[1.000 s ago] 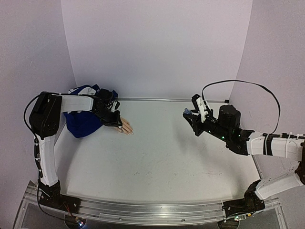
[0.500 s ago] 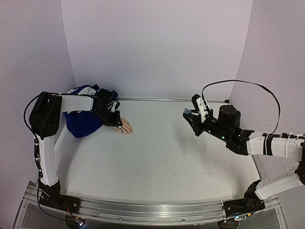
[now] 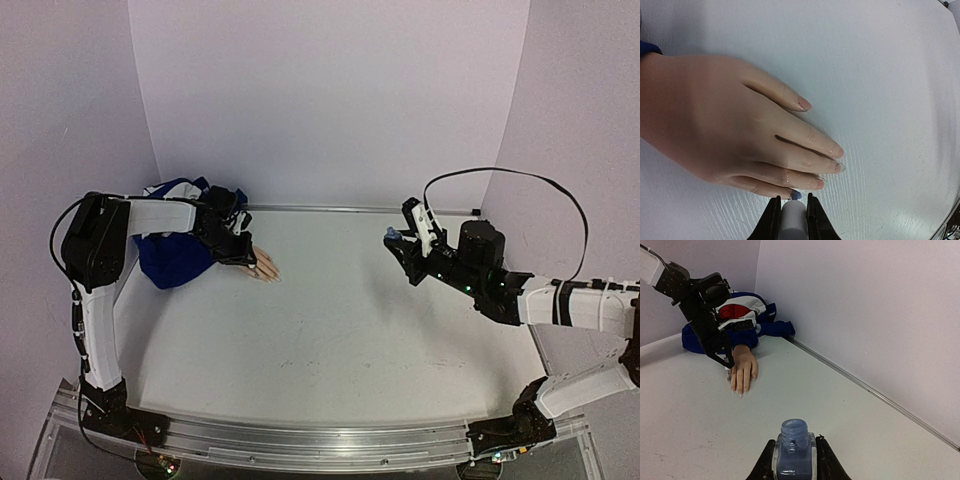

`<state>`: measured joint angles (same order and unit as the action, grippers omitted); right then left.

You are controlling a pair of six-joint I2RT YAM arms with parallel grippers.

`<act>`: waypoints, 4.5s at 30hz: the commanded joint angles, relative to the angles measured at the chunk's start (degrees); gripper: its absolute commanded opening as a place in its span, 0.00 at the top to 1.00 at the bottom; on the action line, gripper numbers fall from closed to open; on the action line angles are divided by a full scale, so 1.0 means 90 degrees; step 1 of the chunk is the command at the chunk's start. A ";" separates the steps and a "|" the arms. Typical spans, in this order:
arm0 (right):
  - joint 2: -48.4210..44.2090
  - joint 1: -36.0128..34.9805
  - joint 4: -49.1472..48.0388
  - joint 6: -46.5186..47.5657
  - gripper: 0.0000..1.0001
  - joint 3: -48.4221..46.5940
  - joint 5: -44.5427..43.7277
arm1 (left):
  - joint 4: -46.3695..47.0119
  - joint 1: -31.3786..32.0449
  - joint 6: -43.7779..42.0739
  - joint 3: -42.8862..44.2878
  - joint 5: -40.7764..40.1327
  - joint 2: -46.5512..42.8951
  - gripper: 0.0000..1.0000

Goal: Paint the nails

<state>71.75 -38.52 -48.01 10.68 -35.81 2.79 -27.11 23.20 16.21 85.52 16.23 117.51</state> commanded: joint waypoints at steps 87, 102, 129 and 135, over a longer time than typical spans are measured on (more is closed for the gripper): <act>-0.0158 0.0032 -0.0515 -0.0093 1.00 -0.0157 0.0093 | -0.0298 0.0225 -0.0370 0.0241 -0.0484 -0.0189 1.00; -0.0179 0.0032 -0.0525 -0.0093 1.00 -0.0144 0.0097 | -0.0297 0.0225 -0.0389 0.0371 -0.0522 -0.0057 1.00; -0.0150 0.0035 -0.0544 -0.0102 1.00 -0.0129 0.0079 | -0.0288 0.0219 -0.0414 0.0575 -0.0537 0.0062 1.00; -0.0149 0.0040 -0.0547 -0.0107 1.00 -0.0123 0.0099 | -0.0291 0.0215 -0.0424 0.0507 -0.0570 0.0044 1.00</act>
<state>71.68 -38.52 -48.42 10.46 -35.81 3.49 -30.06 25.45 13.32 88.12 11.77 118.10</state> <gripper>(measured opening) 0.217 0.151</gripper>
